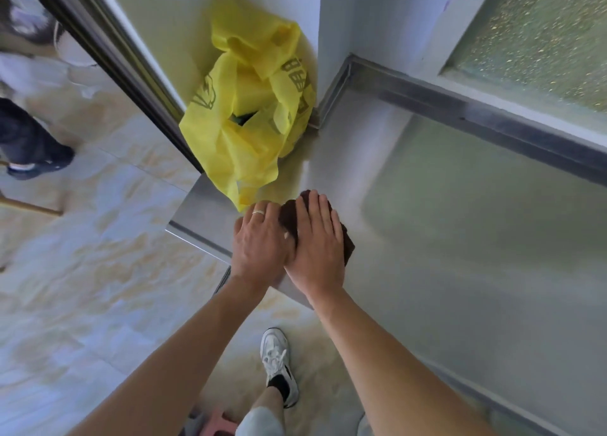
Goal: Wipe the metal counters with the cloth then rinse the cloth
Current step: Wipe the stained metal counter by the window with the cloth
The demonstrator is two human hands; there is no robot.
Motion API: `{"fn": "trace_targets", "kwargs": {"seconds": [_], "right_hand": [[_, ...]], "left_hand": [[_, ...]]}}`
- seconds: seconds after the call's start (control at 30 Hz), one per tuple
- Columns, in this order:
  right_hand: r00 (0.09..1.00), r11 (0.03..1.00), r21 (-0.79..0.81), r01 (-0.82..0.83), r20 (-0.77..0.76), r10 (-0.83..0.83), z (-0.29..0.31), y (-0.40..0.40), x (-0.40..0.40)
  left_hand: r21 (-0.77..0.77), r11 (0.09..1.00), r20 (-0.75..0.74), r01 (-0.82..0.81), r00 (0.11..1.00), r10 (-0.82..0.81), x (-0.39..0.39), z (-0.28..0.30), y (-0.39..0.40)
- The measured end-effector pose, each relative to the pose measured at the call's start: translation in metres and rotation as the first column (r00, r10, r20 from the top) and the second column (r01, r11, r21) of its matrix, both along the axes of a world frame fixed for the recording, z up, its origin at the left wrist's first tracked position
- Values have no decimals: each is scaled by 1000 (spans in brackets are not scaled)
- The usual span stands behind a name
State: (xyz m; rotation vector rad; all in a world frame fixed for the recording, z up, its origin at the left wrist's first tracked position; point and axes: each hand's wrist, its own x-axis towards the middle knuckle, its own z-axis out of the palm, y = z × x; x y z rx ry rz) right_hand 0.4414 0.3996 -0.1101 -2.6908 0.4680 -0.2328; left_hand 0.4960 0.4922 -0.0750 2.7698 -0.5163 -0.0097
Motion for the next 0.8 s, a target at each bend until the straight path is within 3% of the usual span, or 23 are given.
{"fn": "trace_targets", "kwargs": {"seconds": [0.17, 0.5, 0.67, 0.8], "right_hand": [[981, 987, -1, -159, 109, 158, -8, 11, 35], [943, 965, 129, -230, 274, 188, -11, 31, 27], [942, 975, 135, -178, 311, 129, -11, 26, 5], [974, 991, 112, -70, 224, 44, -10, 19, -25]], "left_hand": [[-25, 998, 0, -62, 998, 62, 19, 0, 26], [-69, 991, 73, -115, 990, 120, 29, -20, 43], [-80, 989, 125, -125, 983, 135, 17, -20, 30], [-76, 996, 153, -41, 987, 53, -2, -18, 13]]}}
